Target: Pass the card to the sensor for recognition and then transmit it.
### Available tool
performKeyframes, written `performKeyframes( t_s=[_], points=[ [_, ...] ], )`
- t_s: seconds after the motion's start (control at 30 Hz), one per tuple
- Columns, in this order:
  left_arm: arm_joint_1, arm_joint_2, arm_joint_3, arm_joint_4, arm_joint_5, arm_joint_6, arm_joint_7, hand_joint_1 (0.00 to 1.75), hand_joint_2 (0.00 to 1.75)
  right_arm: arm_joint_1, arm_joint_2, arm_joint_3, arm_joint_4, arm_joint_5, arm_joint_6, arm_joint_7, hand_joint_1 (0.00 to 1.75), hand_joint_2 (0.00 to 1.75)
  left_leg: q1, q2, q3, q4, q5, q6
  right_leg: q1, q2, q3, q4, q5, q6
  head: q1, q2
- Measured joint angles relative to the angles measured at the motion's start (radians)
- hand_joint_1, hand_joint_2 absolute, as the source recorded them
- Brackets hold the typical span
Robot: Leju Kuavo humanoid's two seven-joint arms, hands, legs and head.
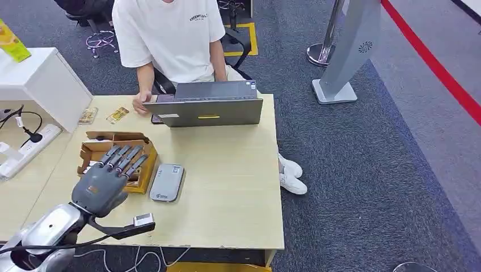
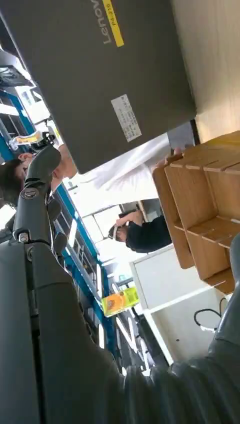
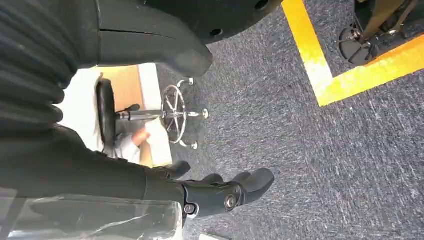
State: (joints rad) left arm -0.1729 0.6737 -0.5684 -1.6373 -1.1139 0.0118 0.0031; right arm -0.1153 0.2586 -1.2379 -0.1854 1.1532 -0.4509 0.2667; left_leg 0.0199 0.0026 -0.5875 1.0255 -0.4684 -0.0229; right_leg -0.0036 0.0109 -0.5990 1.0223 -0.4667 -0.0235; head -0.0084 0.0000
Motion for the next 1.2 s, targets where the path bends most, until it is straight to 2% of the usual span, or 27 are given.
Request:
performKeyframes(
  t_s=[0.23,0.4,0.67,0.9,1.2],
  points=[
    [-0.018,-0.022,-0.008,0.044,0.007,-0.011,-0.001,0.0,1.75,0.0,0.0,0.0,0.0,-0.001,-0.002,0.002,0.0,1.75,0.0,0.0,0.0,0.0,0.0,0.0,0.0,0.0,0.0,0.0,0.0,0.0,0.0,0.0],
    [-0.023,-0.02,-0.016,0.067,0.032,-0.06,-0.003,0.0,1.75,0.0,0.0,0.0,0.0,0.0,-0.001,0.001,0.0,1.75,0.0,0.0,0.0,0.0,0.0,0.0,0.0,0.0,0.0,0.0,0.0,0.0,0.0,0.0],
    [-0.028,-0.031,-0.021,0.135,0.035,-0.051,0.026,0.0,1.75,0.0,0.0,0.0,0.0,0.0,0.002,-0.002,0.0,1.75,0.0,0.0,0.0,0.0,0.0,0.0,0.0,0.0,0.0,0.0,0.0,0.0,0.0,0.0],
    [-0.026,-0.068,-0.02,0.204,0.013,0.052,0.055,0.0,1.75,0.0,0.0,0.0,0.0,0.0,0.005,-0.003,0.0,1.75,0.0,0.0,0.0,0.0,0.0,0.0,0.0,0.0,0.0,0.0,0.0,0.0,0.0,0.0],
    [-0.043,-0.146,-0.012,0.32,-0.017,0.086,0.068,0.0,1.75,0.0,-0.003,0.0,0.0,0.004,0.058,-0.013,0.0,1.75,0.0,-0.001,0.0,0.0,0.0,0.0,0.0,0.0,0.0,0.0,0.0,0.0,0.0,0.0]
  ],
)
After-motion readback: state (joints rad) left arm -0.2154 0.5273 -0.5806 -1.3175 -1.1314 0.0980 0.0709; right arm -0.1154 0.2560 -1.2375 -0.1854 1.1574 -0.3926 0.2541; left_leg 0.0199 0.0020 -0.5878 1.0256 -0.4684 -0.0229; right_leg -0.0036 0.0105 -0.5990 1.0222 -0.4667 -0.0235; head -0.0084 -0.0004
